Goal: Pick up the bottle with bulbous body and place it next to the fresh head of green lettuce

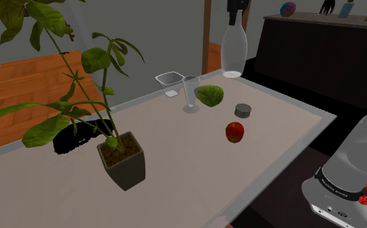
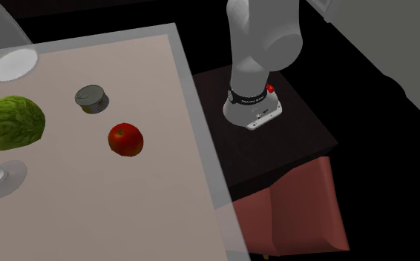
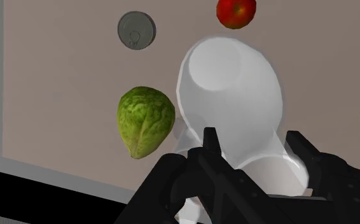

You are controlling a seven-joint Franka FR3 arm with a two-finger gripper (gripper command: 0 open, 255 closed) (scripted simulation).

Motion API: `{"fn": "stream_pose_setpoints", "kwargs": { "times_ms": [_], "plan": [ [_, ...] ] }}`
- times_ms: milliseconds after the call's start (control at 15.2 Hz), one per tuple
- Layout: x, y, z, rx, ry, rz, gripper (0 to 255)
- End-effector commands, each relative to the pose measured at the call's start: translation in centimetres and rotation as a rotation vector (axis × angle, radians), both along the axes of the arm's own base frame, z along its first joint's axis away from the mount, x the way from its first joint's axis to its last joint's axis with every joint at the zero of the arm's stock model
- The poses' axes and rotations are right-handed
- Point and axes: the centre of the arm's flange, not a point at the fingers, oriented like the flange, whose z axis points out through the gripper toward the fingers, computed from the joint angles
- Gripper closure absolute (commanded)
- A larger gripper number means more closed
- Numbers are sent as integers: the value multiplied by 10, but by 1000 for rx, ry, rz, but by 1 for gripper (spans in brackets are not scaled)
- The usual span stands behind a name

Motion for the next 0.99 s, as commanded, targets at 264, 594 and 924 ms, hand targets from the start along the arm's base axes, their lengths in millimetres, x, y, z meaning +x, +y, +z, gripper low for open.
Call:
{"fn": "stream_pose_setpoints", "kwargs": {
  "times_ms": [264,594,924],
  "plan": [
    [22,-26,-17,0,-1,1,255],
    [22,-26,-44,0,-1,1,255],
    [22,-26,-70,0,-1,1,255]
  ]
}}
